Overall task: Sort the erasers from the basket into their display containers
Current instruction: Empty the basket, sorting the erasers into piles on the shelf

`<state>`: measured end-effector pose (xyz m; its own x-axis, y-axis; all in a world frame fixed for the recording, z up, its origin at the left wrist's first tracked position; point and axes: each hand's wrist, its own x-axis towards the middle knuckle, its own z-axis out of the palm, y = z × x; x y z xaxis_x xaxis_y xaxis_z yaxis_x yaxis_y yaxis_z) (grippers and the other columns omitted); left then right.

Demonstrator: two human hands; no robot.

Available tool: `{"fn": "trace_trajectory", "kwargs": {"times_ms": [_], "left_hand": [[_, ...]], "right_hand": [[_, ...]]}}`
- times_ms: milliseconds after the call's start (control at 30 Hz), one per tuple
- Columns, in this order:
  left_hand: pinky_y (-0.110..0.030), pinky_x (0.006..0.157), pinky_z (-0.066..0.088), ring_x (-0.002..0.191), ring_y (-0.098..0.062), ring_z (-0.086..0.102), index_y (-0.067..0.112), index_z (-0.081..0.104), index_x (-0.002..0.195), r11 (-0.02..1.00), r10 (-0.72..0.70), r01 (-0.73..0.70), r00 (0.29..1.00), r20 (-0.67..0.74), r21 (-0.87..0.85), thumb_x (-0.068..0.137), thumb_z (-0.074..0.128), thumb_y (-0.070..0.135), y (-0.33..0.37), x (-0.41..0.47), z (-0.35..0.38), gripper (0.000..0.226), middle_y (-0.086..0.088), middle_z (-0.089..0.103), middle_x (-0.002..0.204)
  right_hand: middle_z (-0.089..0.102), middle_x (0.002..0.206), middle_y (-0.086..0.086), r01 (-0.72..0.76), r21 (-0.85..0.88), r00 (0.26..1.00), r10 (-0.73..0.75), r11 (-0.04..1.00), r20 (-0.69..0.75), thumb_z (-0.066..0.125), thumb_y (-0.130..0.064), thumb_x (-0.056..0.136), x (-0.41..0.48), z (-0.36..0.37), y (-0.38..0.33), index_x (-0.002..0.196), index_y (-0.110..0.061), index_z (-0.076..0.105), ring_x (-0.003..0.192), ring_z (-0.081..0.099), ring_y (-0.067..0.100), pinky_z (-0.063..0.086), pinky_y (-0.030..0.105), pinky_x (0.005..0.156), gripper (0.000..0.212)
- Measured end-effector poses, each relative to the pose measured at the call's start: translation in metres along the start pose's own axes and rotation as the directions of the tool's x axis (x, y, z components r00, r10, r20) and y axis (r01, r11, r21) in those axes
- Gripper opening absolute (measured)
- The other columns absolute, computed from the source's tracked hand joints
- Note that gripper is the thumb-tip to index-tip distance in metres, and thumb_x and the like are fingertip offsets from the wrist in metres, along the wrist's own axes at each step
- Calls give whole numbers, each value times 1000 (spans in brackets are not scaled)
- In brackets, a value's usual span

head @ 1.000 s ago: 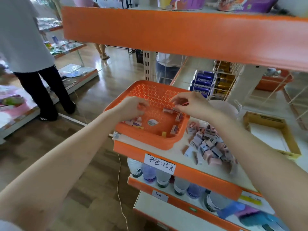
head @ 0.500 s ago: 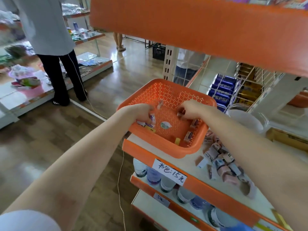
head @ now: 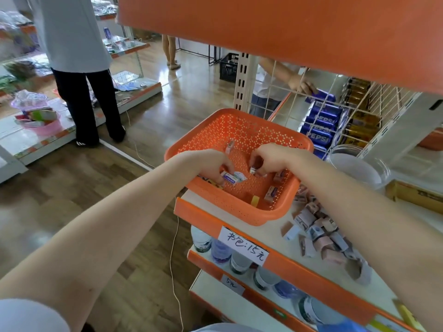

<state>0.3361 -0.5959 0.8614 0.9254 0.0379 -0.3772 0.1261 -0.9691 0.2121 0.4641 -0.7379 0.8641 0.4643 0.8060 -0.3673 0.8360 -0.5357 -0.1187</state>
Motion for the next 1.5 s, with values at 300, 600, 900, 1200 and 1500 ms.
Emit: {"fn": "trace_trajectory", "kwargs": {"times_ms": [300, 600, 900, 1200, 1500], "left_hand": [[-23, 74, 37, 85, -9, 48, 22, 62, 108, 996, 88, -82, 973, -213, 38, 83, 69, 27, 7, -2, -10, 27, 12, 52, 90], [-11, 64, 34, 85, -11, 53, 18, 62, 103, 961, 223, -275, 823, -523, -23, 83, 66, 21, 69, 21, -38, 20, 7, 57, 94], [-14, 78, 43, 93, -11, 57, 18, 63, 108, 818, 507, -574, 740, -443, -22, 86, 67, 21, 229, 62, -22, 23, 6, 61, 102], [-29, 80, 42, 95, -22, 60, 8, 65, 104, 602, 778, -794, 560, -284, 85, 84, 69, 24, 386, 73, 36, 26, -8, 67, 103], [-17, 72, 31, 91, -15, 56, 13, 64, 107, 521, 847, -849, 500, -180, 92, 86, 67, 31, 462, 65, 83, 28, -2, 63, 100]], "right_hand": [[56, 115, -3, 121, 132, 964, -85, 984, -251, 61, -17, 86, -25, -13, 0, 115, -22, 62, 105, 51, 15, 38, 25, 85, 30], [60, 104, 0, 123, 365, 843, 97, 923, -529, 68, -14, 84, -110, -17, 44, 113, -11, 59, 93, 56, 14, 43, 15, 76, 31], [64, 109, 7, -249, 515, 688, 524, 820, -502, 63, -5, 83, -271, 36, 134, 111, -12, 65, 99, 60, 20, 49, 35, 91, 29], [64, 104, 9, -468, 556, 501, 725, 686, -473, 62, 1, 83, -429, 114, 179, 109, -12, 69, 89, 59, 16, 40, 12, 76, 31], [63, 105, 9, -521, 544, 494, 752, 658, -436, 59, 0, 85, -487, 171, 176, 107, -14, 70, 89, 63, 22, 51, 34, 87, 28]]}}
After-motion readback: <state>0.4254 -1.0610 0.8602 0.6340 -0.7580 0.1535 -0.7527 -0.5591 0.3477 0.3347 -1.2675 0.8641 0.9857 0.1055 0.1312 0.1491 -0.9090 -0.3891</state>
